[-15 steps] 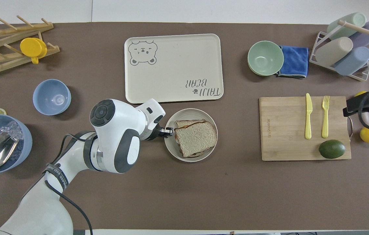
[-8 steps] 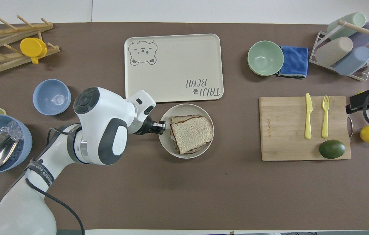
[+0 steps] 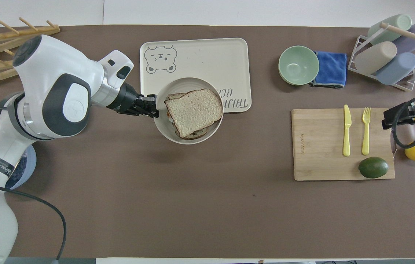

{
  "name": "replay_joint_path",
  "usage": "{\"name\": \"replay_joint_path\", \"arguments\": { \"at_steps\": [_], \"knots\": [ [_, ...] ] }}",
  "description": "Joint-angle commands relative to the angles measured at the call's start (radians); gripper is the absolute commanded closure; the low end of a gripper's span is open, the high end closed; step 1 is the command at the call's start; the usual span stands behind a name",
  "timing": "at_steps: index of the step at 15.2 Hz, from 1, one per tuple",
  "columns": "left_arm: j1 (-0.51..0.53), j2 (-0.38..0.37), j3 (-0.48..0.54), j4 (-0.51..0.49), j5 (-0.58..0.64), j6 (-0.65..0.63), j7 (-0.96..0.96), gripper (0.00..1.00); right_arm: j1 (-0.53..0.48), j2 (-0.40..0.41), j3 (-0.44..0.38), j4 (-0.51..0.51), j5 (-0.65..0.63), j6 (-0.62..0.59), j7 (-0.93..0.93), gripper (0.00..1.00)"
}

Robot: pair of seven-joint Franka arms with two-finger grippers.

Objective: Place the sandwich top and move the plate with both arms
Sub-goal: 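Slide the plate with the left gripper onto the bear tray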

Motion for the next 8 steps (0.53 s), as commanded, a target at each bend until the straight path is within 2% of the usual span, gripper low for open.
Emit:
{"name": "replay_joint_path", "arguments": {
  "at_steps": [1, 5, 8],
  "knots": [
    [-0.009, 0.167, 0.024, 0.210, 0.005, -0.050, -0.063, 1.00, -0.014, 0.000, 0.025, 0.017, -0.025, -0.015, 0.011, 0.00],
    [-0.009, 0.288, 0.031, 0.348, 0.005, -0.016, -0.109, 1.00, -0.015, -0.004, 0.024, 0.018, -0.012, 0.005, 0.015, 0.00],
    [-0.038, 0.351, 0.038, 0.362, 0.011, 0.126, -0.149, 1.00, -0.015, -0.006, 0.021, 0.018, 0.021, 0.005, 0.016, 0.00]
  ]
}}
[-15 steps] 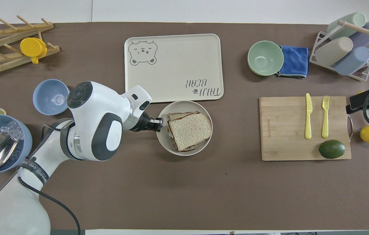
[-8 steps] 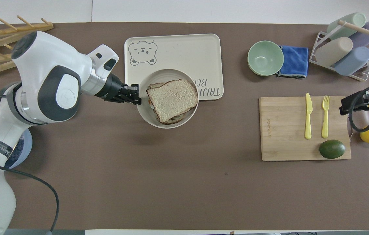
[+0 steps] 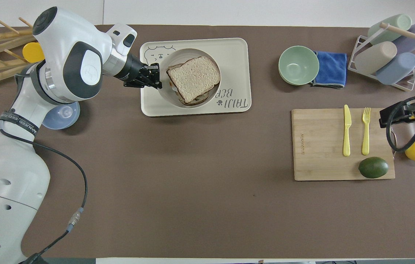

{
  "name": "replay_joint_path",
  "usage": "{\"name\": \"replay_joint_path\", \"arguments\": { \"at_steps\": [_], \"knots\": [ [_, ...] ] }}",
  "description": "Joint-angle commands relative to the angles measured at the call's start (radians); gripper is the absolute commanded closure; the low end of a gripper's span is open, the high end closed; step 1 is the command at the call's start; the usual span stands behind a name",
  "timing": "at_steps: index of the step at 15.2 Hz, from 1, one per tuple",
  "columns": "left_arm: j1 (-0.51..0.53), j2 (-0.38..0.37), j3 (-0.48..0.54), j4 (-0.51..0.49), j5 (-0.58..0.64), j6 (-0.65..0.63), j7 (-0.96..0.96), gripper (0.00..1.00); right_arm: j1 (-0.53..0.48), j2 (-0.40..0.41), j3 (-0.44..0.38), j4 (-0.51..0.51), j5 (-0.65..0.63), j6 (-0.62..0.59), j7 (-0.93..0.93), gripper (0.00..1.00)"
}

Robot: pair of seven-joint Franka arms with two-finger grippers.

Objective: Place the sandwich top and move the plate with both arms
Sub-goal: 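Slide the plate with the left gripper onto the bear tray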

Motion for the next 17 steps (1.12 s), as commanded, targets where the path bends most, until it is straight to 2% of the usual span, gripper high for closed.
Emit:
{"name": "replay_joint_path", "arguments": {
  "at_steps": [1, 3, 5, 12, 13, 14, 17],
  "knots": [
    [-0.040, 0.057, 0.023, 0.058, 0.025, 0.070, -0.040, 1.00, -0.014, -0.004, 0.001, 0.005, 0.031, 0.003, 0.014, 0.00],
    [-0.045, 0.060, 0.023, 0.036, 0.030, 0.111, -0.045, 1.00, -0.014, -0.009, -0.001, 0.004, 0.031, -0.003, 0.013, 0.00],
    [-0.066, 0.049, 0.023, -0.028, 0.032, 0.192, -0.049, 1.00, -0.012, -0.010, 0.001, 0.004, 0.030, -0.003, 0.013, 0.00],
    [-0.071, 0.024, 0.023, -0.105, 0.059, 0.245, -0.045, 1.00, -0.011, -0.032, 0.001, -0.031, 0.028, -0.005, 0.011, 0.00],
    [-0.069, 0.023, 0.023, -0.103, 0.065, 0.240, -0.046, 0.62, -0.011, -0.032, 0.001, -0.030, 0.029, -0.005, 0.011, 0.00],
    [-0.071, 0.023, 0.023, -0.102, 0.068, 0.234, -0.048, 0.01, -0.011, -0.032, 0.001, -0.030, 0.030, -0.005, 0.011, 0.00],
    [-0.059, 0.021, 0.028, -0.077, 0.070, 0.165, -0.048, 0.00, -0.012, -0.032, -0.001, -0.030, 0.030, -0.005, 0.011, 0.00]
  ]
}}
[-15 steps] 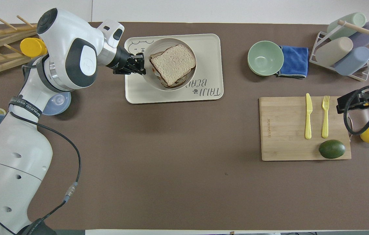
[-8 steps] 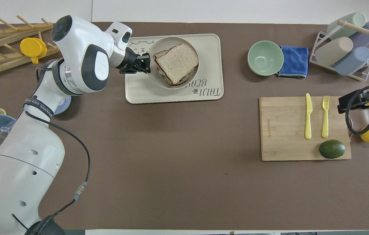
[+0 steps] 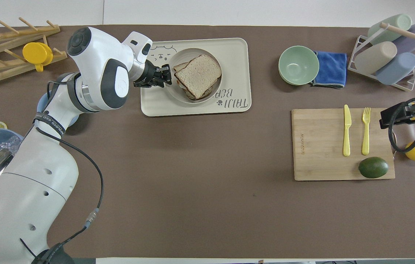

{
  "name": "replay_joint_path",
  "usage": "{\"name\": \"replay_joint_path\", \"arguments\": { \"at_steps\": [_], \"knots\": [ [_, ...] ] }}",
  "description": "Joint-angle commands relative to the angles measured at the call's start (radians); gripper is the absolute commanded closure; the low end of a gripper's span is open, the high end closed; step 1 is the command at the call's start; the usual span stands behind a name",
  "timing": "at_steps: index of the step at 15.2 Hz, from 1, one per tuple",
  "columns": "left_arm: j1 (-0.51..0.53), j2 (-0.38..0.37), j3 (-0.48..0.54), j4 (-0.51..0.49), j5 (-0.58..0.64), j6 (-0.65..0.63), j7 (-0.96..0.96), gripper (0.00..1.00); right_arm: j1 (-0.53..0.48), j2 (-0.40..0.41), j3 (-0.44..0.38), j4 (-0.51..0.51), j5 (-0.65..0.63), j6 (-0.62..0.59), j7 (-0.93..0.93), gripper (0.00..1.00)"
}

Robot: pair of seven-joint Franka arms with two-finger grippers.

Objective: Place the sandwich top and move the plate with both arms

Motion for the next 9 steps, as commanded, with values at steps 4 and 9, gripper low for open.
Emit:
{"name": "replay_joint_path", "arguments": {
  "at_steps": [4, 9],
  "knots": [
    [0.002, -0.065, 0.069, 0.000, 0.021, -0.085, -0.015, 0.00, -0.010, -0.024, 0.006, -0.026, 0.019, -0.001, 0.011, 0.00],
    [0.002, -0.172, 0.187, -0.022, 0.066, -0.127, -0.009, 0.00, -0.010, -0.024, 0.006, -0.025, 0.019, -0.001, 0.011, 0.00]
  ]
}}
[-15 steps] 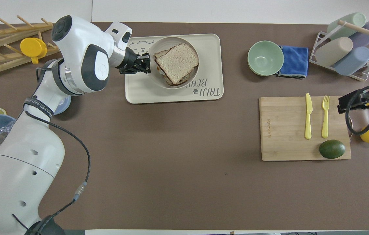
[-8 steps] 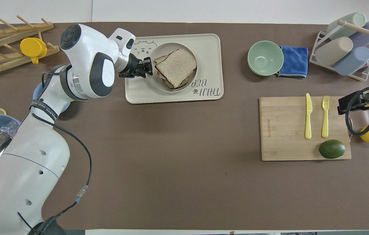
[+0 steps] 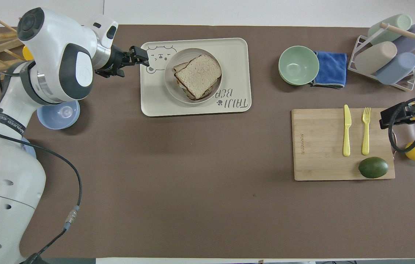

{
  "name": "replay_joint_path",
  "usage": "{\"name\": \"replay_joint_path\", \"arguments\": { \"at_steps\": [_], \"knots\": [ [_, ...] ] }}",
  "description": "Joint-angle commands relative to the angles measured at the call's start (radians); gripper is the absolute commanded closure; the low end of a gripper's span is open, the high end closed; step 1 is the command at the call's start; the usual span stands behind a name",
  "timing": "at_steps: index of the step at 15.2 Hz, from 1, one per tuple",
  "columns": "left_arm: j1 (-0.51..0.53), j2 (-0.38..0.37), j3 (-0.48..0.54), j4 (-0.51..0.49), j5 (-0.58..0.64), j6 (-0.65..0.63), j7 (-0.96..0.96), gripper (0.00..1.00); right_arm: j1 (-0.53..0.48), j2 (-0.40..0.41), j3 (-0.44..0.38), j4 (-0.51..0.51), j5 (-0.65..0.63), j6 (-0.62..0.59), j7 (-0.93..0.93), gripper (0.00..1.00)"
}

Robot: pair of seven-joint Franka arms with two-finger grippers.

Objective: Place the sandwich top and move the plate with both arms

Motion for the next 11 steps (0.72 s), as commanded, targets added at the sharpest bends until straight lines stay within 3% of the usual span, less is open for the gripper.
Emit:
{"name": "replay_joint_path", "arguments": {
  "at_steps": [1, 11],
  "knots": [
    [-0.005, -0.080, 0.077, -0.034, 0.028, -0.072, -0.006, 0.00, -0.010, -0.024, 0.006, -0.024, 0.018, -0.001, 0.011, 0.00],
    [-0.003, -0.272, 0.115, -0.036, 0.282, -0.362, 0.005, 0.00, -0.010, -0.024, 0.006, -0.026, 0.017, -0.001, 0.011, 0.00]
  ]
}}
